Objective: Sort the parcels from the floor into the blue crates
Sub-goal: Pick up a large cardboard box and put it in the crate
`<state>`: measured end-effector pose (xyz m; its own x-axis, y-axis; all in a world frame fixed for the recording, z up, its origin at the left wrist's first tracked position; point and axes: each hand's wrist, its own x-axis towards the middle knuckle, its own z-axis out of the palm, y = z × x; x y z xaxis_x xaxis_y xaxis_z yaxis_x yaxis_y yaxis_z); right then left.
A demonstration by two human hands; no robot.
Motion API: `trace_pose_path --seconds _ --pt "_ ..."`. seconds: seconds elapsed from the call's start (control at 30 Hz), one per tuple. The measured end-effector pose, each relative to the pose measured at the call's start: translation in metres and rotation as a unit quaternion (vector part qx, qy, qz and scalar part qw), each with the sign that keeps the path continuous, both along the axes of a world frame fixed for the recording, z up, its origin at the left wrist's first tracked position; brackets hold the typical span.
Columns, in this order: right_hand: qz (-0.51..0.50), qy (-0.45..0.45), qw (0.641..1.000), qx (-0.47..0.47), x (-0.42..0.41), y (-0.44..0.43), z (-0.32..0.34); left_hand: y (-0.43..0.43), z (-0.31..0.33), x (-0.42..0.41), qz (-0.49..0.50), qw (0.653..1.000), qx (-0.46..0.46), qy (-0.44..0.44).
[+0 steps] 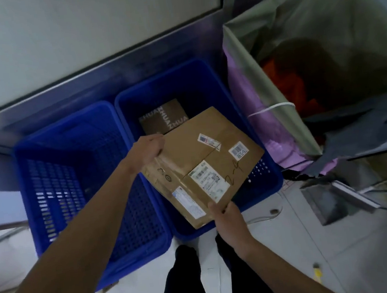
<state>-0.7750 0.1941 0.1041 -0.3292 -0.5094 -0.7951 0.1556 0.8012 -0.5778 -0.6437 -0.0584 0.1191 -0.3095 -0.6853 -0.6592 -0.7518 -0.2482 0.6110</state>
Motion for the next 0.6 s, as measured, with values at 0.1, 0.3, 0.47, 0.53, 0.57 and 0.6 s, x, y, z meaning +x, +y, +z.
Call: trace_pose_path --seconds 0.1,0.3,0.47,0.53,0.57,0.6 --pt "0.012 0.013 1.000 0.022 0.015 -0.003 -0.016 -0.006 -0.018 0.000 0.029 0.999 0.014 0.003" --pt "-0.059 -0.020 0.996 0.059 0.054 -0.006 -0.044 -0.012 -0.046 -0.020 -0.087 0.993 -0.022 -0.080" --pt "-0.113 -0.154 0.972 0.135 0.055 -0.018 -0.075 -0.005 -0.082 -0.035 -0.218 0.962 -0.064 -0.152" --pt "-0.124 -0.175 0.963 0.163 0.044 -0.028 -0.077 -0.006 -0.087 -0.033 -0.227 0.956 -0.070 -0.170" --pt "-0.134 -0.195 0.955 0.178 0.037 -0.032 -0.074 -0.007 -0.089 -0.031 -0.227 0.956 -0.073 -0.171" --pt "-0.137 -0.209 0.950 0.190 0.033 -0.033 -0.073 -0.007 -0.090 -0.030 -0.226 0.955 -0.077 -0.173"
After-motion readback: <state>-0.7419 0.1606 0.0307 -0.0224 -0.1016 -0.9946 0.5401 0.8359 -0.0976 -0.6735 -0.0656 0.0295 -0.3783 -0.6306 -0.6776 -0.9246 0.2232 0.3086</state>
